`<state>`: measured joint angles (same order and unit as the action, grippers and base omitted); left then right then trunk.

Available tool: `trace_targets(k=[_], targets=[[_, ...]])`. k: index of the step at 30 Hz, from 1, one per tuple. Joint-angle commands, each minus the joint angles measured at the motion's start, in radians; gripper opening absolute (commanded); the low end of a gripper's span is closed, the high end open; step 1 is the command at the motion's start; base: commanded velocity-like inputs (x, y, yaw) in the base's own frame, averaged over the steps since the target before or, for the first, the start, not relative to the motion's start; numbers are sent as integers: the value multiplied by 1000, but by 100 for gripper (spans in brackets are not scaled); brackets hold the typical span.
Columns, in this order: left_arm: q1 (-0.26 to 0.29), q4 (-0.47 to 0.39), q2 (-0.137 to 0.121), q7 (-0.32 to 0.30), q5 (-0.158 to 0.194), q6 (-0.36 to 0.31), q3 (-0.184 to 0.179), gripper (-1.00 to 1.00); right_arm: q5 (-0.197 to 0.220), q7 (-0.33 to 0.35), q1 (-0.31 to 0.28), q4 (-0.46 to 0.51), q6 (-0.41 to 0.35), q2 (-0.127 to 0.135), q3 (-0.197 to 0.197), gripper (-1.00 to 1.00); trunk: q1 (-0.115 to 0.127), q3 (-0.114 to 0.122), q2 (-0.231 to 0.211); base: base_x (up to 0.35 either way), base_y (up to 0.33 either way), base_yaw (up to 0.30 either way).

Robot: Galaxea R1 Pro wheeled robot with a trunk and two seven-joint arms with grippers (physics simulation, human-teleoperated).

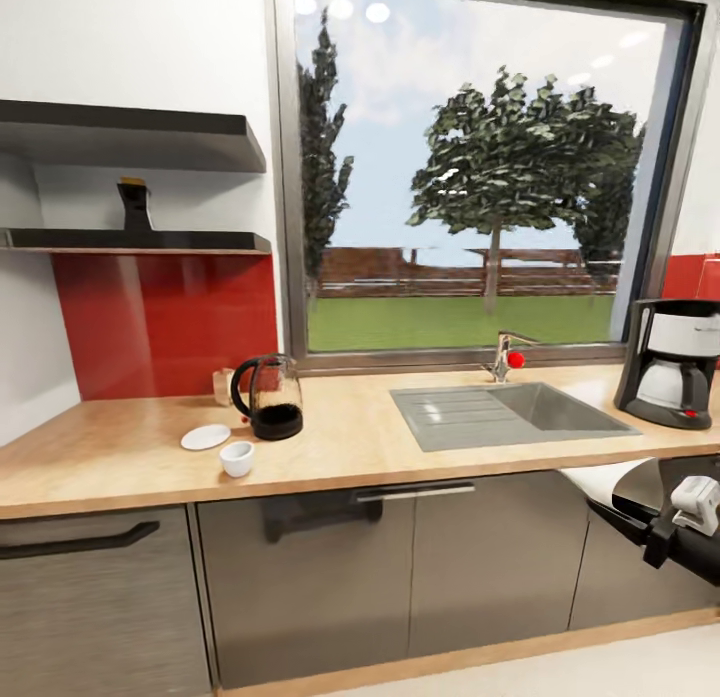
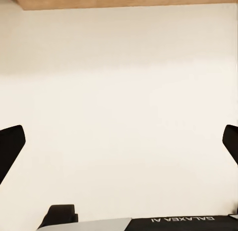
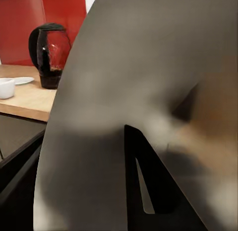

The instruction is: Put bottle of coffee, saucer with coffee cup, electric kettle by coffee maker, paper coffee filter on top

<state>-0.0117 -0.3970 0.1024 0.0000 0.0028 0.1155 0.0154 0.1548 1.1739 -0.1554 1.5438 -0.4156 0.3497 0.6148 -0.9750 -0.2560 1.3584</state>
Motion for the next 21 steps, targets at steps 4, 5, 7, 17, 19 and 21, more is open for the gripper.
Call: trace_targets(k=[4, 5, 7, 17, 19, 21], targets=[[-1, -2, 0, 0, 0, 1, 2, 100, 5, 3, -1, -1, -9, 0, 0, -100, 0, 0, 1, 139, -105, -102], [-1, -2, 0, 0, 0, 1, 2, 100, 5, 3, -1, -1, -9, 0, 0, -100, 0, 0, 1, 195, -156, -49], [-1, -2, 0, 1, 0, 1, 2, 100, 5, 3, -1, -1, -9, 0, 0, -100, 0, 0, 1, 220, -182, -77], [-1, -2, 0, 0, 0, 1, 3, 100, 5, 3, -1, -1, -9, 0, 1, -100, 0, 0, 1, 64, -52, -145], [-1, -2, 0, 0, 0, 1, 3, 100, 5, 3, -1, -1, -9, 0, 1, -100, 0, 0, 1, 4, -4, -23], [-1, -2, 0, 0, 0, 1, 3, 100, 5, 3, -1, -1, -9, 0, 1, -100, 0, -1, 1, 1, -1, -5]])
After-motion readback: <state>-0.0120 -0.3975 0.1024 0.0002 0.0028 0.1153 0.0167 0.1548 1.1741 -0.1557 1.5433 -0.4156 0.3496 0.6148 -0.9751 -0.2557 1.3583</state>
